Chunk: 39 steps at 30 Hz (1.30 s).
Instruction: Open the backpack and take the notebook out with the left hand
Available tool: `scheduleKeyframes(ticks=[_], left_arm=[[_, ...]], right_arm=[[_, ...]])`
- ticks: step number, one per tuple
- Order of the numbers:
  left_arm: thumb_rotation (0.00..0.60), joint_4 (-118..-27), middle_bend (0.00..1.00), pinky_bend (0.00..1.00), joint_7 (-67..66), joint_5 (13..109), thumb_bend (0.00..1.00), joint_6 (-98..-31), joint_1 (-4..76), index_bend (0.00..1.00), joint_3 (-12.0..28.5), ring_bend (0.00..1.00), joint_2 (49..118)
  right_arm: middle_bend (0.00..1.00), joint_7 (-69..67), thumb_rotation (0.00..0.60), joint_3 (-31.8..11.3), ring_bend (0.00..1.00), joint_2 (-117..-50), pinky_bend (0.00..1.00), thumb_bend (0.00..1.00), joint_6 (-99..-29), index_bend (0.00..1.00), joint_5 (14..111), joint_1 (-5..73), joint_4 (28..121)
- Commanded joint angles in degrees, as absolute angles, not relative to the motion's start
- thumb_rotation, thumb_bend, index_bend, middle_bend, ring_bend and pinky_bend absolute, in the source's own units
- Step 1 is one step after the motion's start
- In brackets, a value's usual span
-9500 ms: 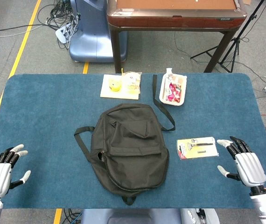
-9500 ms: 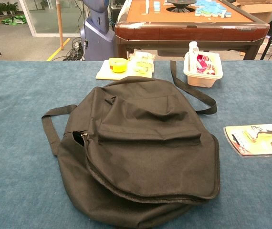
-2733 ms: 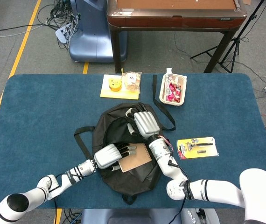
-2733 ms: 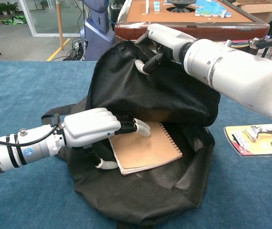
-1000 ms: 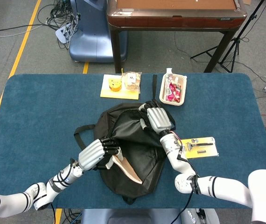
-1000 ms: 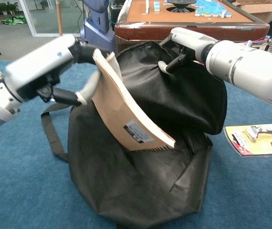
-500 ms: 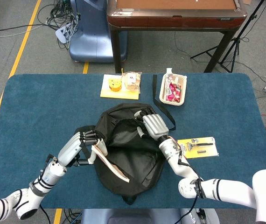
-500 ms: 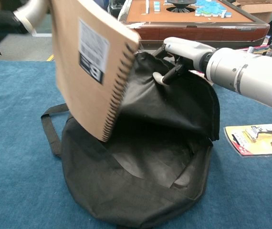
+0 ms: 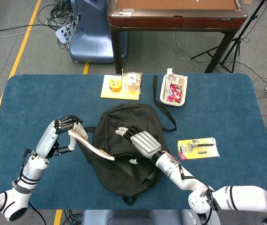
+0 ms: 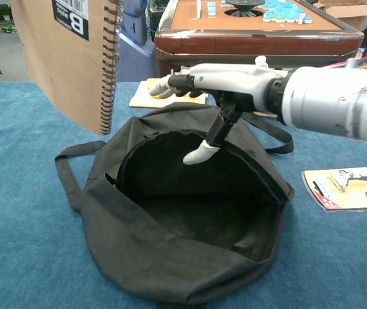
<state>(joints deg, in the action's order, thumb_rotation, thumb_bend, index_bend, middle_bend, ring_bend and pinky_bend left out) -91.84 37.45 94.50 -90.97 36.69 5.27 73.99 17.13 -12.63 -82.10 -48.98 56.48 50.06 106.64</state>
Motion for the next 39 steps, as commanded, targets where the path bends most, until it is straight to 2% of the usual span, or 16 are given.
scheduleKeyframes(ticks=[1,10,16,22,24,26,30,33,36,39], left_arm=[[0.6,-89.6,0.6,0.33,35.0,92.9,0.67,-89.7,36.4,0.58,6.6,0.45,74.1],[0.6,-82.8,0.6,0.33,30.3,88.0,0.67,-85.9,37.9,0.57,11.3,0.45,77.8],[0.6,-74.0,0.6,0.33,23.3,85.6,0.67,-83.2,40.0,0.57,13.3,0.44,83.6],[0.6,-64.9,0.59,0.34,12.8,86.3,0.65,-82.4,40.9,0.56,11.7,0.44,89.9],[0.6,-61.6,0.57,0.34,7.1,86.7,0.63,-79.5,40.9,0.54,9.0,0.44,92.1],[0.6,-62.9,0.53,0.34,5.5,85.7,0.62,-76.9,40.3,0.51,7.9,0.44,92.4],[0.6,-68.4,0.4,0.34,0.8,83.7,0.57,-73.6,39.0,0.39,6.5,0.36,91.2],[0.6,-77.3,0.26,0.34,-3.5,79.7,0.43,-67.8,38.5,0.22,5.6,0.23,87.7],[0.559,-85.9,0.16,0.32,-7.5,76.7,0.32,-64.4,38.3,0.11,5.3,0.16,83.7],[0.516,-91.5,0.12,0.3,-10.7,75.2,0.27,-63.8,37.8,0.04,5.2,0.13,80.9]], right_arm=[[0.04,15.0,0.6,-11.2,0.0,-78.4,0.04,0.0,-51.1,0.0,60.5,47.6,110.5],[0.04,9.7,0.6,-9.7,0.0,-70.2,0.04,0.0,-56.2,0.0,69.4,42.0,115.7],[0.04,7.5,0.6,-9.3,0.0,-65.2,0.04,0.0,-59.8,0.0,71.5,38.5,116.6],[0.04,5.9,0.6,-9.0,0.0,-62.3,0.04,0.0,-61.7,0.0,72.2,36.2,116.4],[0.04,5.2,0.6,-8.9,0.0,-61.2,0.04,0.0,-62.9,0.0,72.0,35.0,115.9],[0.04,4.8,0.6,-8.9,0.0,-60.4,0.04,0.0,-63.6,0.0,72.0,34.2,115.5],[0.04,4.2,0.6,-9.1,0.0,-59.5,0.04,0.0,-64.6,0.0,71.4,33.0,114.6],[0.04,3.7,0.6,-9.1,0.0,-58.9,0.04,0.0,-65.3,0.0,71.3,32.1,114.1],[0.04,3.3,0.6,-9.1,0.0,-58.3,0.04,0.0,-65.8,0.0,71.1,31.2,113.8],[0.04,3.2,0.6,-8.9,0.0,-57.7,0.04,0.0,-66.2,0.0,71.1,30.4,113.5]])
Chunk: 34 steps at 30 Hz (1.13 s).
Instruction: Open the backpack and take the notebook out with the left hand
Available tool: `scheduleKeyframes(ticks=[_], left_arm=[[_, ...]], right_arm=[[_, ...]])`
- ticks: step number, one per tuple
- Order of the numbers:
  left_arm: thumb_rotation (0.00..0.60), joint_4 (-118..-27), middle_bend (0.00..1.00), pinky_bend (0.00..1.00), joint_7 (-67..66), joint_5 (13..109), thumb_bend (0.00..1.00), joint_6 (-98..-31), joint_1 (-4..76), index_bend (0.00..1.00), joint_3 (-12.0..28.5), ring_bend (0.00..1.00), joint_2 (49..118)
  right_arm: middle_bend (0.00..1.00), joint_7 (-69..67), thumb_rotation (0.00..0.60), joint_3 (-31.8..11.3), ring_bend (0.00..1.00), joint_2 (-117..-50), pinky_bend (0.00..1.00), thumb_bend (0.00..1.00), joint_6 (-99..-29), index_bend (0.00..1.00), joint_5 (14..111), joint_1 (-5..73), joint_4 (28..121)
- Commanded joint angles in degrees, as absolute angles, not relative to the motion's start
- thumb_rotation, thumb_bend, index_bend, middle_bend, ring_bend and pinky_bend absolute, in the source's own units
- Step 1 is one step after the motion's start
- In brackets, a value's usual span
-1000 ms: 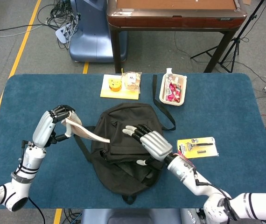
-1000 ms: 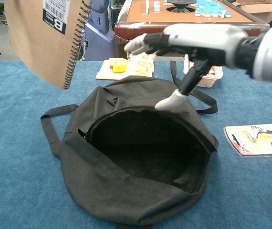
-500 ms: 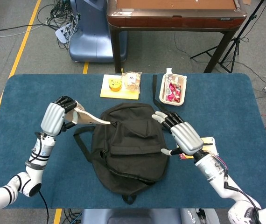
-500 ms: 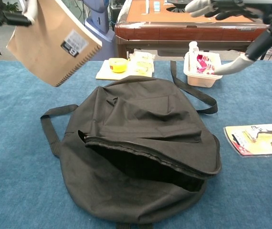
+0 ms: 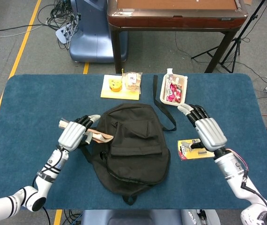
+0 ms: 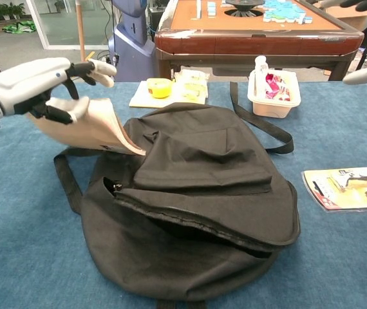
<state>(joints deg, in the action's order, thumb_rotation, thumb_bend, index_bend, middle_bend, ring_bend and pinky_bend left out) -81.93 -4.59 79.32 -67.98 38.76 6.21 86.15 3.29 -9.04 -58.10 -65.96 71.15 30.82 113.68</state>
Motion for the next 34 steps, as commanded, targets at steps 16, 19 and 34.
scheduleKeyframes(ticks=[16,19,34], left_arm=[[0.6,-98.4,0.08,0.24,-7.2,75.4,0.26,-77.1,27.5,0.11,6.6,0.1,69.4],[0.6,-97.0,0.08,0.24,-6.6,74.9,0.26,-79.4,24.8,0.14,6.0,0.1,68.3],[0.6,-97.5,0.09,0.22,-9.0,78.2,0.26,-90.7,11.5,0.18,0.0,0.1,66.2]], right_arm=[[0.17,6.1,0.6,-5.6,0.02,-54.6,0.12,0.17,-70.8,0.03,72.8,23.7,110.9],[0.22,6.1,0.6,-4.2,0.07,-54.6,0.14,0.23,-72.4,0.11,74.5,21.7,109.5],[0.25,2.6,0.6,0.5,0.09,-58.6,0.18,0.26,-81.9,0.19,80.9,11.4,103.4]])
